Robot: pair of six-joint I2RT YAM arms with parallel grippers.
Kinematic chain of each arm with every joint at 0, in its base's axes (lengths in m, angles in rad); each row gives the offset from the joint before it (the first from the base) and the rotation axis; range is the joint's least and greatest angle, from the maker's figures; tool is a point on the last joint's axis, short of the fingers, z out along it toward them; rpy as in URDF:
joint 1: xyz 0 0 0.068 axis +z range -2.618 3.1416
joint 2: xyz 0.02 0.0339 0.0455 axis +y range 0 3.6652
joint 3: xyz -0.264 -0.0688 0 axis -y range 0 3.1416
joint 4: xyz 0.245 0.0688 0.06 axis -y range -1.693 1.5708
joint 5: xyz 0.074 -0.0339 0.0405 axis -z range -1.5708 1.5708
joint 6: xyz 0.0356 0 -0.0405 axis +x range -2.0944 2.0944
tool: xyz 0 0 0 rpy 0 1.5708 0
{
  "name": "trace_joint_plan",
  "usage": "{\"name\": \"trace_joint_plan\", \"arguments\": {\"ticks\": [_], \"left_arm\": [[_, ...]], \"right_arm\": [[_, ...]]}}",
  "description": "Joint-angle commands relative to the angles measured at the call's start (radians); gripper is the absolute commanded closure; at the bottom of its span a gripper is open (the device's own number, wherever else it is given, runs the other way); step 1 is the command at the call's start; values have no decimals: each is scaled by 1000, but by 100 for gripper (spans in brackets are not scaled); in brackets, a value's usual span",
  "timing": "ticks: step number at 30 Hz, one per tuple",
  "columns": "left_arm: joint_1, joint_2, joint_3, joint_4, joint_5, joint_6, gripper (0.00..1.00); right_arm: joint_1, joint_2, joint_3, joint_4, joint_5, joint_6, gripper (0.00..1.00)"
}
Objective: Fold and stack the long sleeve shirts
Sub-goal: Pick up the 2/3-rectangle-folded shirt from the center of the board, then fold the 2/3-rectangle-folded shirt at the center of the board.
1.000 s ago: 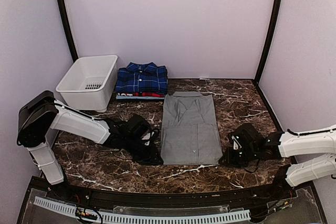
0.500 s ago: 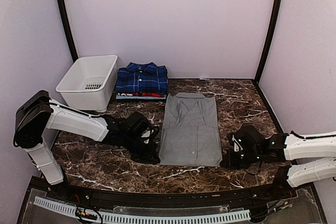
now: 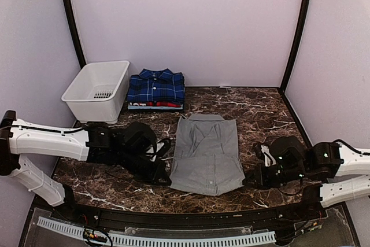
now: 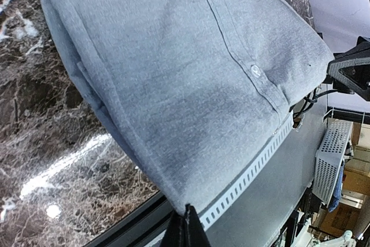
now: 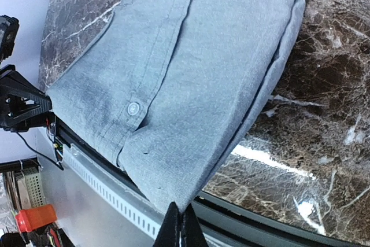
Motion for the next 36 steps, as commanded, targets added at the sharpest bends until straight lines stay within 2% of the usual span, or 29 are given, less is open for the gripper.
{"name": "trace_joint_plan", "arguments": {"ticks": [1, 5, 7, 8, 10, 13, 16, 17, 18, 21, 22, 24, 28, 32, 36], "left_arm": [[-2, -83, 71, -128, -52, 2, 100], [37, -71, 182, -180, -73, 75, 100], [92, -41, 209, -144, -24, 114, 100], [135, -25, 220, -131, 22, 129, 100], [200, 39, 268, -100, 65, 181, 100], [303, 181, 350, -42, 143, 249, 100], [429, 335, 442, 78, 208, 283, 100], [469, 433, 474, 92, 227, 288, 100], [487, 535, 550, 117, 236, 296, 100], [547, 714, 709, 166, 253, 278, 100], [555, 788, 787, 165, 247, 266, 100], [571, 854, 847, 172, 196, 241, 100], [582, 924, 872, 194, 168, 215, 100], [572, 927, 827, 188, 186, 207, 100], [530, 829, 653, 241, 176, 191, 100]], "right_arm": [[35, 15, 122, -80, 89, 35, 100], [25, 72, 262, -100, 218, -3, 100], [-43, 125, 347, -92, 255, -70, 100], [-118, 146, 371, -70, 248, -113, 100], [-253, 194, 382, 14, 197, -200, 100], [-465, 304, 357, 224, 25, -306, 100], [-611, 482, 370, 363, -81, -375, 100], [-661, 553, 382, 405, -109, -391, 100], [-704, 651, 404, 435, -139, -408, 100], [-800, 878, 529, 496, -195, -453, 100], [-814, 957, 578, 499, -218, -470, 100], [-829, 1089, 687, 474, -252, -495, 100], [-827, 1240, 765, 461, -303, -503, 100], [-802, 1226, 673, 490, -294, -493, 100], [-752, 1144, 547, 499, -275, -491, 100]]}}
